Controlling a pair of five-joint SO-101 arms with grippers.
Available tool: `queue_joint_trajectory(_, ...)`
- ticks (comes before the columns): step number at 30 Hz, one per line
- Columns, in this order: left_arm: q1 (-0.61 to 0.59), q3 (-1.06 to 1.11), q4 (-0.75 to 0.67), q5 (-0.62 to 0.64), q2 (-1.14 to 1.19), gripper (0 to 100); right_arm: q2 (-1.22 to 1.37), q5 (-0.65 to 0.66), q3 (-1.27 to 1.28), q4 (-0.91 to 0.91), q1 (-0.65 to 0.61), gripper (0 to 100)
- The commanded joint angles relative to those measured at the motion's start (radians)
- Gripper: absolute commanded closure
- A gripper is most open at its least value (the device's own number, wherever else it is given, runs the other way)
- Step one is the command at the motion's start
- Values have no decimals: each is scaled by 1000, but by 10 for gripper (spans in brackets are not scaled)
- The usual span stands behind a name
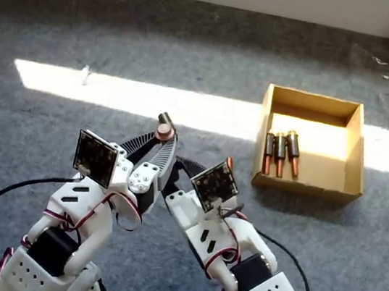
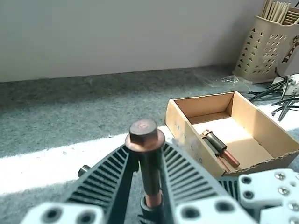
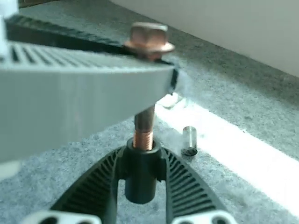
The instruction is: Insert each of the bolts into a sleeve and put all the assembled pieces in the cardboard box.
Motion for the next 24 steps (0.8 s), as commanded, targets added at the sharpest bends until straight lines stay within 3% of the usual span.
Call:
queue_joint_trajectory(1, -35, -2, -5, 14, 15, 996, 22, -17, -96, -2, 44, 995)
queue_joint_trajectory(8, -36, 18, -9, 12, 15, 996, 22, -104, -127, -1, 91, 995)
queue_joint_trajectory(24, -44, 19, -12, 12, 15, 996, 21, -58, -140, -2, 108, 995)
